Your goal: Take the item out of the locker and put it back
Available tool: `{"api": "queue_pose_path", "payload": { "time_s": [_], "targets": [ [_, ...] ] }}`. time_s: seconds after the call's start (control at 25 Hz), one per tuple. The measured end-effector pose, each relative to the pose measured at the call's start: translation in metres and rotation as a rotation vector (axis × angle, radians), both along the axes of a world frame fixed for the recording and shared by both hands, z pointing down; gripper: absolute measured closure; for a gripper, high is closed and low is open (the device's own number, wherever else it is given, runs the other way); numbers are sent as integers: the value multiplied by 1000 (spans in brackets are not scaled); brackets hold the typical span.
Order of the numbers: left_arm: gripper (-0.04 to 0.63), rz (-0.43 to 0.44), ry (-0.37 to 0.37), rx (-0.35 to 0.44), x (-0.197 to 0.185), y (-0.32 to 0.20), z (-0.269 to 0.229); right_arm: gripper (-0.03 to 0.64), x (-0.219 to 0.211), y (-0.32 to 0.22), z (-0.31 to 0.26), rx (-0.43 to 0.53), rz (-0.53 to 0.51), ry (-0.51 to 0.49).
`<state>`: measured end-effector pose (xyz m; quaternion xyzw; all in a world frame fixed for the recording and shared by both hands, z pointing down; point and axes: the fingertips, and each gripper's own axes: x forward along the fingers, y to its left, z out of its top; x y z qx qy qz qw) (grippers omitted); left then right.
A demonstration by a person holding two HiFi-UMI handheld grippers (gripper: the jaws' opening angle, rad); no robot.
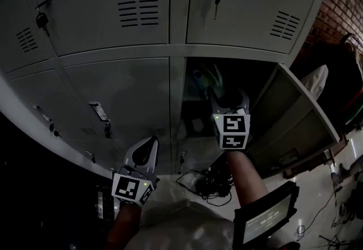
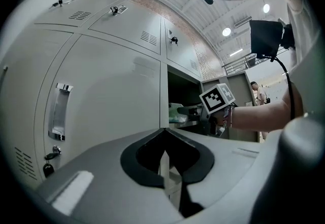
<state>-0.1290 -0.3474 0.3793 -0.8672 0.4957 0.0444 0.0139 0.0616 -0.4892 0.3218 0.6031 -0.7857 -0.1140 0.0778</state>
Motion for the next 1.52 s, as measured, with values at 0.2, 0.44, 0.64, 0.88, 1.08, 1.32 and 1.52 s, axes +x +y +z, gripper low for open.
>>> {"api": "queue_pose_path", "payload": {
  "time_s": [0.2, 0.44, 0.64, 0.88, 1.08, 1.32, 1.52],
  "targets": [
    [591, 39, 17, -7, -2, 8, 0, 402, 0, 51, -16, 66, 3, -11],
    [591, 60, 12, -24, 0, 35, 8, 526, -7, 125, -21, 134, -19, -100],
    [591, 59, -4, 2, 13, 84, 2, 572, -12, 177, -16, 152, -59, -102],
    [591, 22, 3, -11, 45, 155, 7, 617, 8, 261, -6, 127, -146, -142],
    [591, 18, -1, -8, 81, 205, 9, 617, 23, 325, 5, 99, -232, -163],
    [591, 24, 5, 21, 82, 219, -10, 617, 19, 351, 5, 89, -252, -169],
    [591, 28, 2, 24, 77, 215, -16, 617, 10, 357, -3, 120, -284, -166]
  ]
}}
